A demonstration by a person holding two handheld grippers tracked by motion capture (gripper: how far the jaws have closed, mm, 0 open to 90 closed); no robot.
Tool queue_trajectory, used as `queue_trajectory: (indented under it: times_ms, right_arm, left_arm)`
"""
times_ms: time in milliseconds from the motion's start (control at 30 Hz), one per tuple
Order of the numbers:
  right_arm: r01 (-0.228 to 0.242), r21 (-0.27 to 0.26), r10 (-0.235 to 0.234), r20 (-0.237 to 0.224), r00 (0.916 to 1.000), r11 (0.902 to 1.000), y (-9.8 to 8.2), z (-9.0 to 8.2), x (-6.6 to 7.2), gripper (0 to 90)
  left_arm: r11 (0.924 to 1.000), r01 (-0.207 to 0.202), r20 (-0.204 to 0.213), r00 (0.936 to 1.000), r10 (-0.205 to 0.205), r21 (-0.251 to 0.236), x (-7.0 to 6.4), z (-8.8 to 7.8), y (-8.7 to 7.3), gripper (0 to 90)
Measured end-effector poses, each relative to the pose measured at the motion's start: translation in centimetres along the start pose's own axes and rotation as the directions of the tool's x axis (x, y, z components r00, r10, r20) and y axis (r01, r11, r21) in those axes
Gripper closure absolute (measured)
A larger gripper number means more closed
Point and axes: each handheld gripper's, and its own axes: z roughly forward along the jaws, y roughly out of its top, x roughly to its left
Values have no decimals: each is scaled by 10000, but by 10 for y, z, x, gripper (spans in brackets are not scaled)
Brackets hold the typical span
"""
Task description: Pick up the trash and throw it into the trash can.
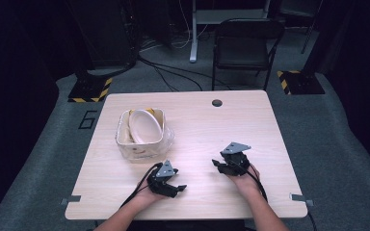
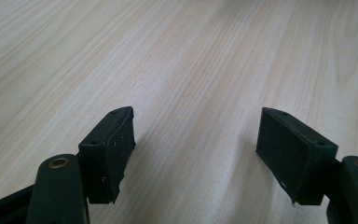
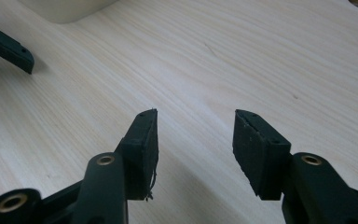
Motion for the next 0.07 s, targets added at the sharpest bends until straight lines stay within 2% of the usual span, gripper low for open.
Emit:
queue_trajectory:
  times_ms: [67]
  right_arm:
    - [39,36,-39,8,10000,10000,-1,1,0,493]
  left_arm:
    - [10000,5,-21,10000,-5,-37,0,0,0,274]
